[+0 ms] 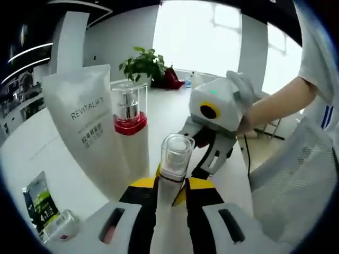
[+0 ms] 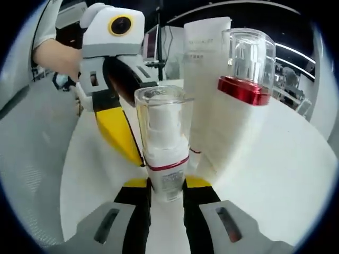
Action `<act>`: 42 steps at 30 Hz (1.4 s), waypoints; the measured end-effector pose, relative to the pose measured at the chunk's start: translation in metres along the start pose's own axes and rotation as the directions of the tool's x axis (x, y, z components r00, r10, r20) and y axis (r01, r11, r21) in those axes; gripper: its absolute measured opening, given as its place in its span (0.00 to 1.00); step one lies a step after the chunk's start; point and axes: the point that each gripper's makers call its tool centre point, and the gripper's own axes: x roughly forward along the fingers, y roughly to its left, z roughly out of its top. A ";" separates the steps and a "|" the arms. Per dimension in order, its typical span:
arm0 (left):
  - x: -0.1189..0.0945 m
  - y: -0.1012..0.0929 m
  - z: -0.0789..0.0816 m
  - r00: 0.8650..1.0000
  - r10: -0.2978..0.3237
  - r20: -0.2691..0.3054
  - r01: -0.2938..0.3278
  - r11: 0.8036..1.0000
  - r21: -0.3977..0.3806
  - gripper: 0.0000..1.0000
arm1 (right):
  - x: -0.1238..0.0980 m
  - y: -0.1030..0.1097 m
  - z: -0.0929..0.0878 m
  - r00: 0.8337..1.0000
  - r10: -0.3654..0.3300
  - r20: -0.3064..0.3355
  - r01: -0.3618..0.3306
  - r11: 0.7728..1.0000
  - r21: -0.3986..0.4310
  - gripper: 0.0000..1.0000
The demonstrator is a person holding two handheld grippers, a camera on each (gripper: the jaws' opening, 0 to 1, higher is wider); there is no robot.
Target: Arrange the skincare products in the storage area until every visible bottle or jar stands upright without overlapping.
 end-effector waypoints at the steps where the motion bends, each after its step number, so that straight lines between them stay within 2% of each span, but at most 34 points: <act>1: 0.001 0.001 0.000 1.000 0.004 0.000 -0.004 1.000 -0.001 0.14 | 0.000 -0.001 0.000 1.000 0.001 0.000 -0.001 1.000 0.001 0.22; 14: 0.006 0.010 -0.004 1.000 0.007 -0.003 -0.007 1.000 0.007 0.14 | 0.001 -0.005 0.001 1.000 0.022 -0.004 -0.022 1.000 -0.001 0.22; 31: 0.006 0.016 -0.006 1.000 0.022 -0.015 -0.021 1.000 0.023 0.13 | 0.001 -0.011 -0.003 0.999 -0.032 -0.025 0.033 0.999 0.032 0.26; 42: 0.005 0.016 -0.005 1.000 0.023 -0.018 -0.023 0.999 0.024 0.14 | -0.011 -0.015 -0.007 0.997 -0.073 -0.029 0.075 0.995 0.070 0.28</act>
